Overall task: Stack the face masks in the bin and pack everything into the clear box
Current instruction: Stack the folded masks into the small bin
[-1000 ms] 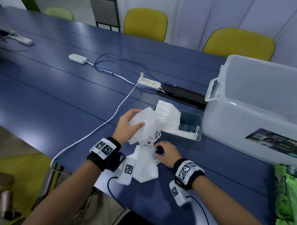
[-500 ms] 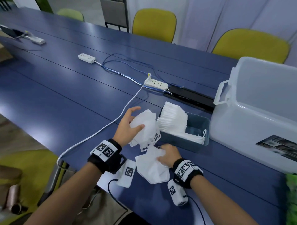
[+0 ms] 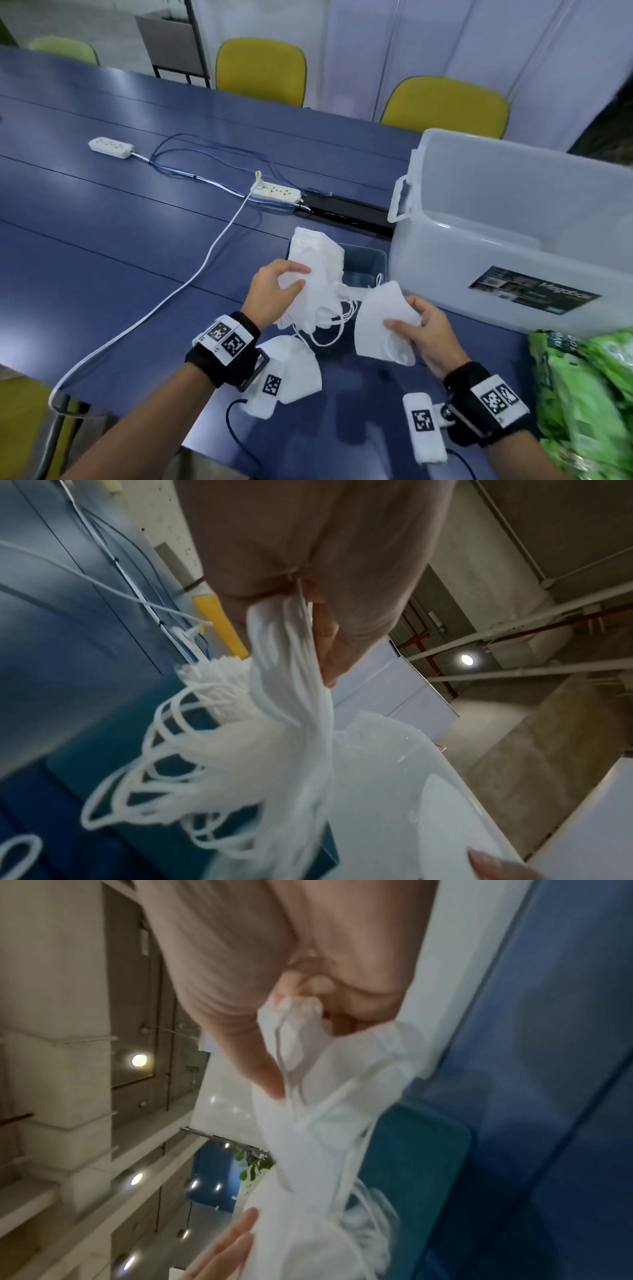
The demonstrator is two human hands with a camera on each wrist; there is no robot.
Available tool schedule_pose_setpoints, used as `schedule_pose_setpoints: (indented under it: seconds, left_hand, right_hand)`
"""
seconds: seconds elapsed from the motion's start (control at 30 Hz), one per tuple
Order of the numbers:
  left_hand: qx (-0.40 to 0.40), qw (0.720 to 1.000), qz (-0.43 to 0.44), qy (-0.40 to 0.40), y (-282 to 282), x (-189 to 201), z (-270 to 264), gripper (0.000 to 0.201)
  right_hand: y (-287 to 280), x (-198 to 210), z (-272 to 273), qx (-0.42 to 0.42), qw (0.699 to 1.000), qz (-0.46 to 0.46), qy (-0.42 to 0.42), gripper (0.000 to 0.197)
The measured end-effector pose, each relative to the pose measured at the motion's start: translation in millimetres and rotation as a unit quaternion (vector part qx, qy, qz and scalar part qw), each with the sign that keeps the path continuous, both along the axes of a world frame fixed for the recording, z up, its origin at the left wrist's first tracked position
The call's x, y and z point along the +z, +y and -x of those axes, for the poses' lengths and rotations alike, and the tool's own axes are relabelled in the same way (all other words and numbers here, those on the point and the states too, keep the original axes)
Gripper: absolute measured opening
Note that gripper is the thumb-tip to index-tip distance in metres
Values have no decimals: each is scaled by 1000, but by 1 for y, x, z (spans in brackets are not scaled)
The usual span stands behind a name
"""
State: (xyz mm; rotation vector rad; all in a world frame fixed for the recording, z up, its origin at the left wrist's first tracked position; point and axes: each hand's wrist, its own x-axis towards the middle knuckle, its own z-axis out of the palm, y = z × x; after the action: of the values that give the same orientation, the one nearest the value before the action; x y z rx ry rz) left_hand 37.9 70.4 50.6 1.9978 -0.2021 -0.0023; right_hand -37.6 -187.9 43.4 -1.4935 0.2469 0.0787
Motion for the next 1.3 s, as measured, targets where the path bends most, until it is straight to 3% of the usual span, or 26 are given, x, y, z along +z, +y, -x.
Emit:
schedule_pose_setpoints:
  seconds: [0.1, 0.17, 0.23, 0.33, 0.43, 0.5, 0.6, 0.7, 0.8, 0.9, 0.97, 1.07, 1.17, 1.23, 1.3]
  left_hand:
    - [-32, 999, 19, 29, -23, 5, 0, 20]
    - [-62, 995, 33, 64, -41, 11, 2, 18]
    - [-85, 989, 59, 103, -61, 17, 5, 24]
    - [-99, 972, 112, 181, -90, 23, 11, 39]
    - [-135, 946, 154, 253, -113, 26, 16, 58]
    - [-160, 942, 167, 245, -123, 26, 19, 47]
    - [-197, 961, 113, 156, -135, 26, 20, 17]
    - [-200, 972, 62, 109, -142, 22, 16, 8]
    - [-229, 972, 23, 51, -146, 22, 15, 19]
    - [-284, 959, 6, 17, -152, 27, 19, 40]
    - [-305, 952, 18, 30, -159, 31, 25, 51]
    - [-287, 955, 69, 21, -171, 35, 32, 57]
    - [-175, 958, 220, 62, -177, 30, 32, 58]
    - [-108, 935, 317, 119, -175, 21, 33, 61]
    - [-101, 925, 329, 159, -174, 8, 39, 71]
  right_hand:
    - [-15, 18, 4, -115, 989, 67, -70, 20]
    - [-15, 30, 5, -158, 971, 124, -133, 22]
    - [-11, 37, 8, -159, 940, 205, -224, 27]
    - [-7, 37, 11, -137, 876, 337, -317, 15]
    - [-8, 26, 16, -76, 816, 454, -350, 16]
    - [-10, 21, 24, -47, 801, 485, -349, 10]
    - [-18, 18, 37, -22, 809, 490, -324, 21]
    - [-32, 15, 50, -9, 821, 493, -288, 29]
    - [-51, 15, 58, -44, 854, 458, -243, 40]
    - [-72, 13, 54, -95, 912, 368, -156, 63]
    - [-80, 11, 48, -69, 956, 273, -80, 79]
    - [-82, 8, 43, -43, 995, 87, -36, 61]
    - [-80, 12, 41, -104, 993, 20, -45, 35]
    - [-81, 10, 38, -147, 987, -20, -56, 29]
    - [-84, 8, 35, -179, 979, -67, -72, 31]
